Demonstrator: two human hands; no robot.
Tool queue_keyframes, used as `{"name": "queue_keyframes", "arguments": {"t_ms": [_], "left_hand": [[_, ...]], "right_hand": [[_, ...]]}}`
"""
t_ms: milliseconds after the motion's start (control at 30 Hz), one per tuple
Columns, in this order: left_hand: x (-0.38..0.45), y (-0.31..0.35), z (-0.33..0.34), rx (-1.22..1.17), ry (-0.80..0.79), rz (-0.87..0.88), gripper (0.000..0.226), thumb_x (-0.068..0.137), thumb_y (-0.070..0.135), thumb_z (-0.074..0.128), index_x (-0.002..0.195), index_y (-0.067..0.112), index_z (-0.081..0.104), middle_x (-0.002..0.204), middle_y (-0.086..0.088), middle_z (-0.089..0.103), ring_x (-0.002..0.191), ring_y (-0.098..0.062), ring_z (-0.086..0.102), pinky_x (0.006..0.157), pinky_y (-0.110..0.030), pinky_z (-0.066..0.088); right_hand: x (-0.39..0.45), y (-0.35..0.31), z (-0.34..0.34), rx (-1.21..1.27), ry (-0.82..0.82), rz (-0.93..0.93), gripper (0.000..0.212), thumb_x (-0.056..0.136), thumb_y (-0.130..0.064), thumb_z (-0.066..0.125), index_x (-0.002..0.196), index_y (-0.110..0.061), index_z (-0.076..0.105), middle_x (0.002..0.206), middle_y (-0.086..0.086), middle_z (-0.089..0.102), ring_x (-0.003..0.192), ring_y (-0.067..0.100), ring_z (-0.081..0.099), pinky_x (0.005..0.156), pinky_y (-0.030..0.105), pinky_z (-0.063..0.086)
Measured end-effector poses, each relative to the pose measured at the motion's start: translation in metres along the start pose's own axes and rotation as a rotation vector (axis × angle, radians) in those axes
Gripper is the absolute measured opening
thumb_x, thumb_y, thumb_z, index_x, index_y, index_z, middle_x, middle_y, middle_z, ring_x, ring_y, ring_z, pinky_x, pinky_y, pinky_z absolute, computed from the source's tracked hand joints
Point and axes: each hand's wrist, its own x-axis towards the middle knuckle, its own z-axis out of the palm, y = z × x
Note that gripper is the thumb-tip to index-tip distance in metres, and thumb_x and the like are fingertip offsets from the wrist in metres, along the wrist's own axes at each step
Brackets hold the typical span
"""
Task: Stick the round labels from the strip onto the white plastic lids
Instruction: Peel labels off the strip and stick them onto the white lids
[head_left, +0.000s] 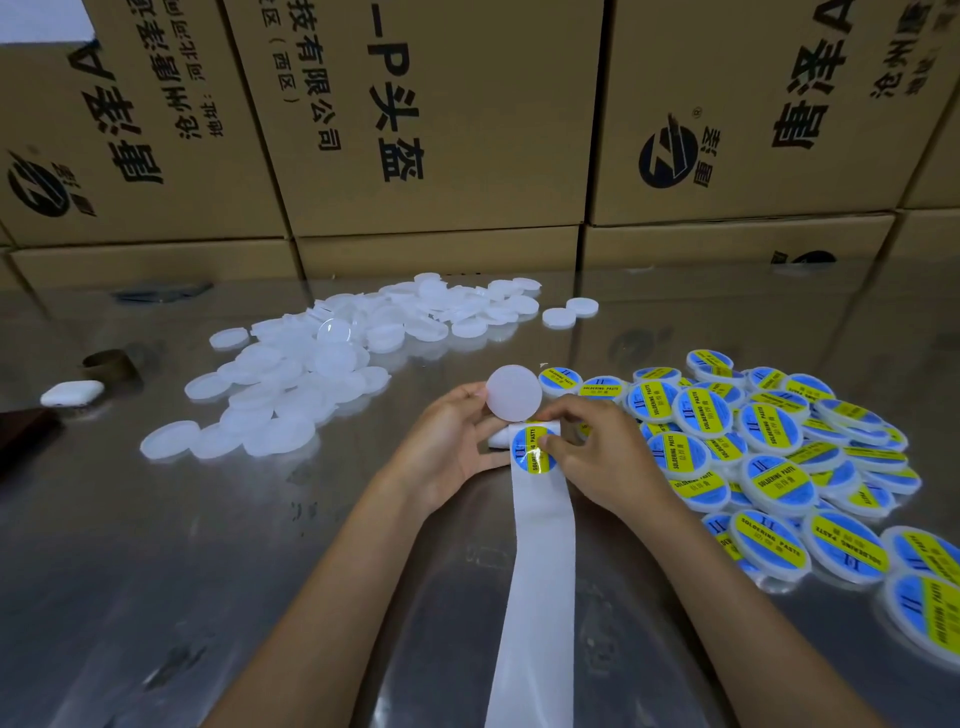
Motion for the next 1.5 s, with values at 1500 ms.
{"name": "queue_keyframes", "arguments": {"t_ms": [1500], "left_hand": [[0.003, 0.003, 0.0, 0.016, 0.209, 0.216, 0.013, 0.104, 0.015, 0.051, 0.11, 0.01, 0.062, 0.097, -0.006, 0.078, 0.089, -0.02, 0.076, 0.069, -0.027, 0.06]], "right_hand": [[0.002, -0.025, -0.009, 0.751, 0.182, 0.231, 0.024, 0.093, 0.0, 0.06, 0.102, -0.016, 0.044, 0.079, 0.009, 0.072, 0.058, 0.014, 0.065, 0.06, 0.026, 0.054]]}}
